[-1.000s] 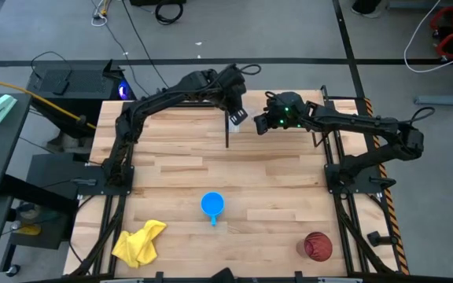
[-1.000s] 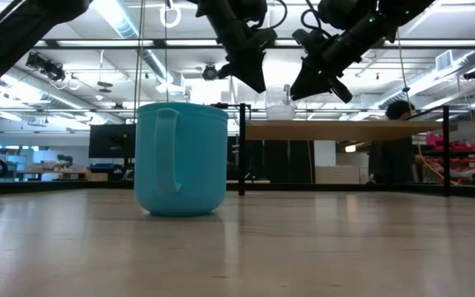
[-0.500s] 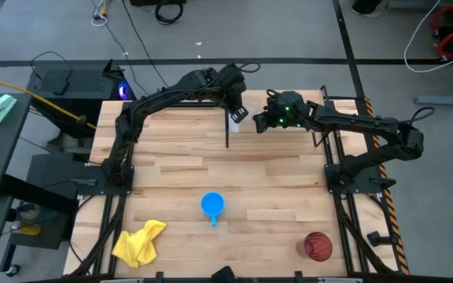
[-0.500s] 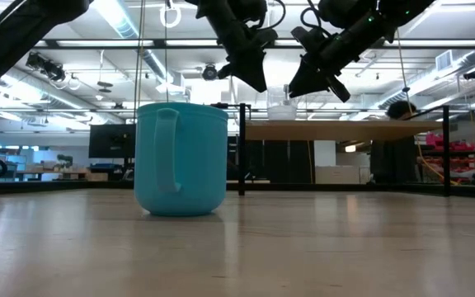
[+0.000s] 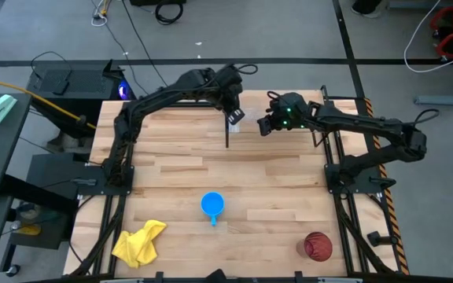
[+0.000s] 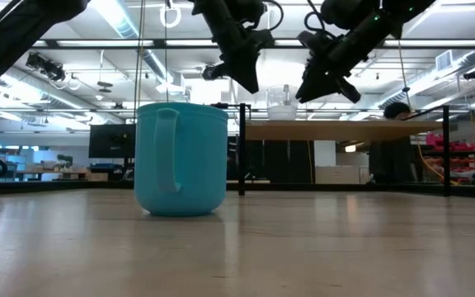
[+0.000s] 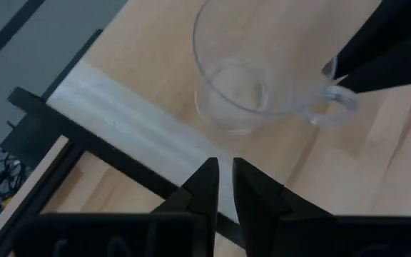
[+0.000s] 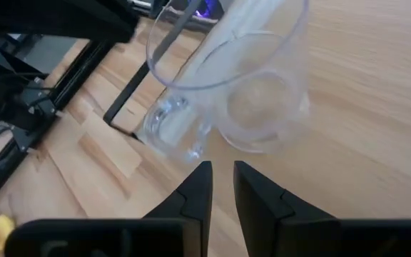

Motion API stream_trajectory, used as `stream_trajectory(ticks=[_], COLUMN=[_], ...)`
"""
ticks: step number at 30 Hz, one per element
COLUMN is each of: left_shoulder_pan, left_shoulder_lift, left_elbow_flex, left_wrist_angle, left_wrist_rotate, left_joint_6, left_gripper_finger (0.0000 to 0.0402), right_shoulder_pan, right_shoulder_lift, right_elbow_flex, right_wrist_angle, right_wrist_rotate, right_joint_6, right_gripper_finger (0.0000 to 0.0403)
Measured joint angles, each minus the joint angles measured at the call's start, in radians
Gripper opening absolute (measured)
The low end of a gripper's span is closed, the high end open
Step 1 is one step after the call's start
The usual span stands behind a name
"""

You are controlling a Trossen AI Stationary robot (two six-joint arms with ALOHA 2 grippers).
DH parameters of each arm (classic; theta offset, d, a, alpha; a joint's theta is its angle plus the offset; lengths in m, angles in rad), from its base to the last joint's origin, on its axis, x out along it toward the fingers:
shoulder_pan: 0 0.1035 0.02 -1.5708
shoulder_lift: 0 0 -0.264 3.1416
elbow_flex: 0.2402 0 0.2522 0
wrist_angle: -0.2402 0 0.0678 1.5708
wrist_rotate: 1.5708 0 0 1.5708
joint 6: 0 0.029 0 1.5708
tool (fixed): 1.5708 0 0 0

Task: Stack small to large cups/mugs on shelf
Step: Put the blue mug on the shelf

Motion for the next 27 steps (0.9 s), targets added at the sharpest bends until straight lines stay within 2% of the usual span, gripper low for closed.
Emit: stream_trajectory(ticks=[4, 8, 13, 19, 27], left_shoulder_pan=[0.000, -0.013, -0.084, -0.260, -0.509], left_shoulder_lift=[-0.018, -0.035, -0.075, -0.165, -0.189], left_elbow_flex=[0.043, 0.108, 0.120, 0.070, 0.008], left_wrist_angle=[-0.084, -0.236, -0.470, -0.450, -0.455], left_wrist_rotate=[-0.001, -0.002, -0.010, -0.032, -0.119], left_joint_6=[-0.004, -0.043, -0.099, -0.190, -0.454], left_gripper_finger=[0.0045, 0.0040, 0.0042, 0.0047, 0.0047], right_shoulder_pan=[0.004, 0.027, 0.127, 0.311, 0.564], right_shoulder_lift=[-0.071, -0.173, -0.304, -0.429, -0.488], right_elbow_flex=[0.000, 0.000, 0.000, 0.001, 0.001], right_wrist_angle=[-0.059, -0.127, -0.271, -0.447, -0.595], right_wrist_rotate=[0.000, -0.005, -0.030, -0.030, -0.003], right_joint_6=[0.015, 0.041, 0.091, 0.179, 0.300], right_gripper_finger=[0.0066, 0.0066, 0.0066, 0.0066, 0.0066])
